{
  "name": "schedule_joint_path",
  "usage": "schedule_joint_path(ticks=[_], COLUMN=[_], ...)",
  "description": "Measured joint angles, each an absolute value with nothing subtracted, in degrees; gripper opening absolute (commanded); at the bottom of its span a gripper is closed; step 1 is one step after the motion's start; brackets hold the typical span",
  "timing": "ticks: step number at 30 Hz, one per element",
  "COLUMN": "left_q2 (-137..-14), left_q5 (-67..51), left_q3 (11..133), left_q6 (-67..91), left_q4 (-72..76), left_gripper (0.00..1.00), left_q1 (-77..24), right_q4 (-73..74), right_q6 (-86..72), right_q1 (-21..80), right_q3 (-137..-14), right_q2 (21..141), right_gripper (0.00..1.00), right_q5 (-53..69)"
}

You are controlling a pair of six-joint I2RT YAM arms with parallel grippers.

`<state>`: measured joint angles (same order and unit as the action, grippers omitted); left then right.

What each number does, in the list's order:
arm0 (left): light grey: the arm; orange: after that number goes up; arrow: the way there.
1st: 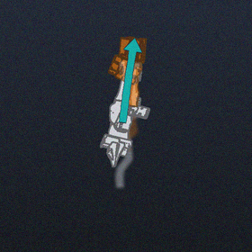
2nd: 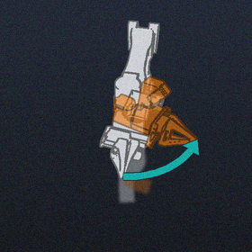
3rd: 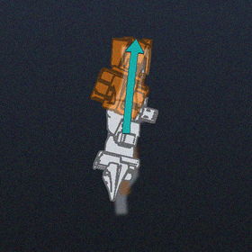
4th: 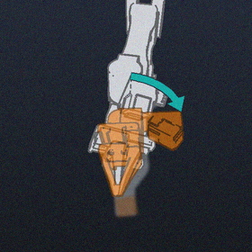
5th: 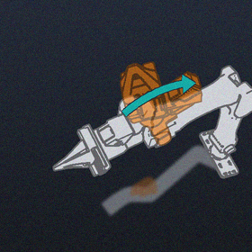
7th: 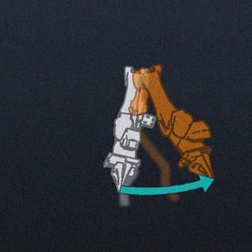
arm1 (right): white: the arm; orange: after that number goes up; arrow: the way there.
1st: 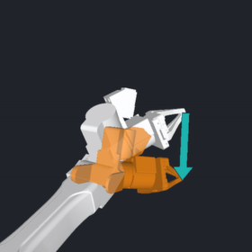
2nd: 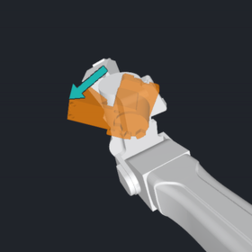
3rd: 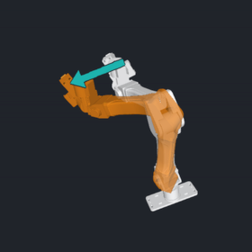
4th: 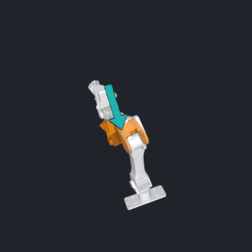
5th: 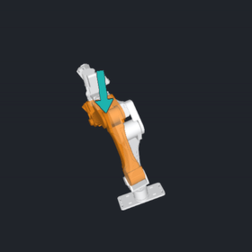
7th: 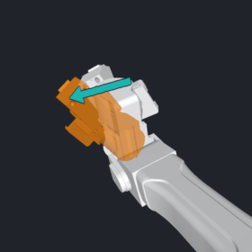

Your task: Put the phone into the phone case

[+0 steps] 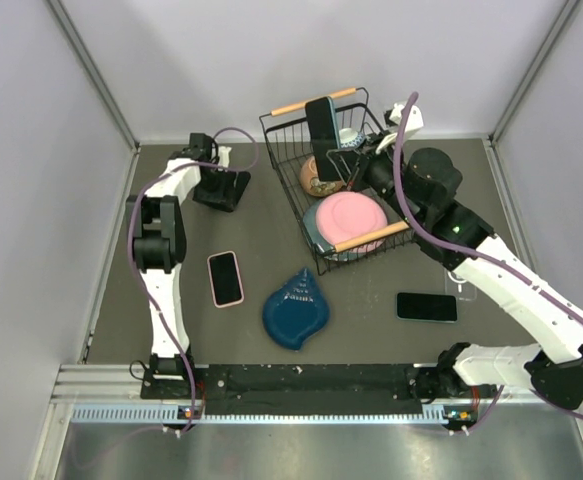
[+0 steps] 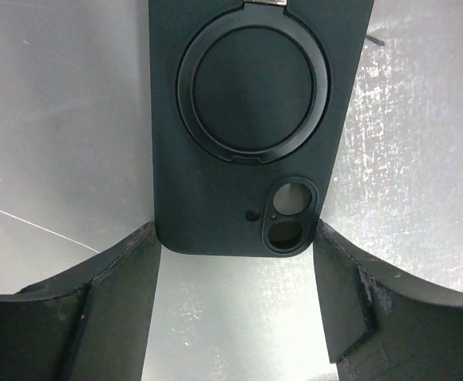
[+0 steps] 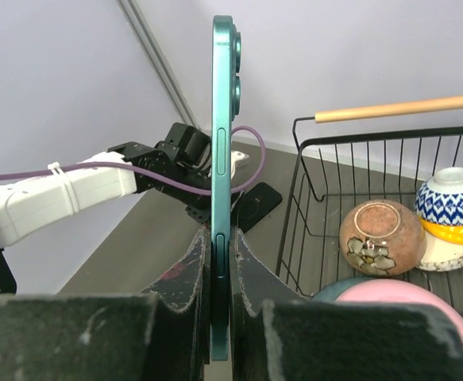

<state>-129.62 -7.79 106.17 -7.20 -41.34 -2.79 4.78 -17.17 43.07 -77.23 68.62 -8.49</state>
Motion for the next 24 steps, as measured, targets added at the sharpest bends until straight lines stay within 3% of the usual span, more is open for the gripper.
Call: schedule_joint_path(ticks=[7, 13, 15, 17, 20, 24], left_q2=[-125.64, -117.08, -113.69, -111.11, -109.34, -108.4], left_q5=[-10.33, -26.3, -34.87, -42.26, -49.23, -55.94], left_q3=[100.14, 87.92, 81.54, 75.05, 67.57, 59.81], left_q6=[-4.03, 4.69, 9.39, 13.98, 19.33, 27.03], left_q4=[-40.18, -39.35, -36.36, -32.97, -29.36, -22.2], left_gripper=[0.31, 0.28, 0.32, 0.42, 0.47, 0.49], left_q1=[-2.11, 5.15, 11.11, 17.56, 25.28, 27.53], right_q4=[4.49, 4.29, 4.34, 4.36, 4.21, 4.38], right_q6=[-18.48, -22.7, -24.4, -25.96, -28.23, -29.87], right_q1=[42.94, 42.92, 42.94, 42.94, 42.94, 43.29], right_q3=[-76.53, -73.78, -72.64, -71.7, -70.06, -69.3], right_q2=[68.6, 68.53, 68.51, 68.51, 68.25, 68.18], right_gripper=[0.0, 0.0, 0.0, 0.0, 0.0, 0.0], right_q5=[-6.98, -2.22, -0.43, 0.86, 2.2, 3.2])
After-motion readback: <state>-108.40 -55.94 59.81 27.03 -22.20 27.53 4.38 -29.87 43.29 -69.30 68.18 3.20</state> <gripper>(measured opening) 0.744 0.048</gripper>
